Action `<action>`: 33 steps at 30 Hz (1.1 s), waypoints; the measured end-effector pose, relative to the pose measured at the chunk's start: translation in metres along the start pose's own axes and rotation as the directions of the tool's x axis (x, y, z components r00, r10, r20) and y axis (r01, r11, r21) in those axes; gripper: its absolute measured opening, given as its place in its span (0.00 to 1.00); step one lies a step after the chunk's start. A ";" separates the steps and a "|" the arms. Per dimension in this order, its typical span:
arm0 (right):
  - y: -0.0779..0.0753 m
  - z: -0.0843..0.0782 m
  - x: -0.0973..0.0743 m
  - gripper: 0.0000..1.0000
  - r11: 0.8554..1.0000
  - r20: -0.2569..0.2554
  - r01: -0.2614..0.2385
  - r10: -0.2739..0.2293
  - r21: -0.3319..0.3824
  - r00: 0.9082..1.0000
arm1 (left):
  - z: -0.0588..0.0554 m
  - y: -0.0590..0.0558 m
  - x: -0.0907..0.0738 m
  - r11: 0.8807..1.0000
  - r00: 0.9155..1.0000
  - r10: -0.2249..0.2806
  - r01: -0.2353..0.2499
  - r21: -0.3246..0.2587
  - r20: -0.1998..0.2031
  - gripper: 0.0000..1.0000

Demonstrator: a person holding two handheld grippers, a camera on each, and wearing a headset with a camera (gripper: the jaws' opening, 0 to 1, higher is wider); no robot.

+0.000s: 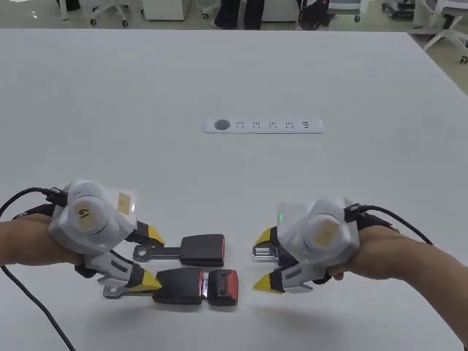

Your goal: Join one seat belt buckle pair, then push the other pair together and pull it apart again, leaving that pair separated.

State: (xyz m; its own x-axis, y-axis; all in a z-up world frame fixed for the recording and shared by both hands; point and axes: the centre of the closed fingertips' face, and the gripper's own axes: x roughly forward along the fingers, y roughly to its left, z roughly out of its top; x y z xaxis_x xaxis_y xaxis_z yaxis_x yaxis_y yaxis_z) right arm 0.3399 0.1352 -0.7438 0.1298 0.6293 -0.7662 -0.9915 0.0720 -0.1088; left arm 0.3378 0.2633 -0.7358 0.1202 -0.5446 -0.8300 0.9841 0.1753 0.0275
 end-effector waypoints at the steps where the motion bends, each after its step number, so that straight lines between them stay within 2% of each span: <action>1: -0.002 -0.002 0.000 0.36 1.000 -0.002 0.002 -0.002 0.000 1.000 | 0.001 0.001 0.000 1.000 1.000 0.002 -0.002 0.001 0.000 0.40; 8: -0.015 -0.008 -0.009 0.37 1.000 -0.018 0.016 -0.016 0.001 1.000 | 0.009 0.016 0.002 1.000 1.000 0.008 -0.008 0.015 -0.001 0.40; 13: -0.023 -0.018 -0.015 0.37 1.000 -0.038 0.016 -0.016 0.002 0.999 | 0.016 0.023 0.005 1.000 1.000 0.003 -0.003 0.024 -0.001 0.40; 23: -0.032 -0.035 -0.021 0.38 1.000 -0.084 0.005 -0.005 -0.001 0.996 | 0.025 0.030 0.017 0.999 1.000 -0.022 0.022 0.042 -0.012 0.40; 28: -0.038 -0.043 -0.020 0.38 1.000 -0.102 -0.004 0.004 0.001 0.995 | 0.023 0.039 0.026 0.997 0.999 -0.043 0.044 0.056 -0.023 0.40; 33: -0.041 -0.048 -0.020 0.38 1.000 -0.114 -0.011 0.011 0.002 0.993 | 0.024 0.039 0.034 0.996 0.997 -0.062 0.065 0.066 -0.043 0.40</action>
State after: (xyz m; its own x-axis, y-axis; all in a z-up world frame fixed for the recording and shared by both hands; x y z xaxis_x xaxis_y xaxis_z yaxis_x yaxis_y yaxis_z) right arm 0.3781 0.0823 -0.7545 0.1195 0.5377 -0.8346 -0.9928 0.0668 -0.0991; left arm 0.3831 0.2320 -0.7501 0.0531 -0.5191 -0.8531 0.9963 0.0848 0.0104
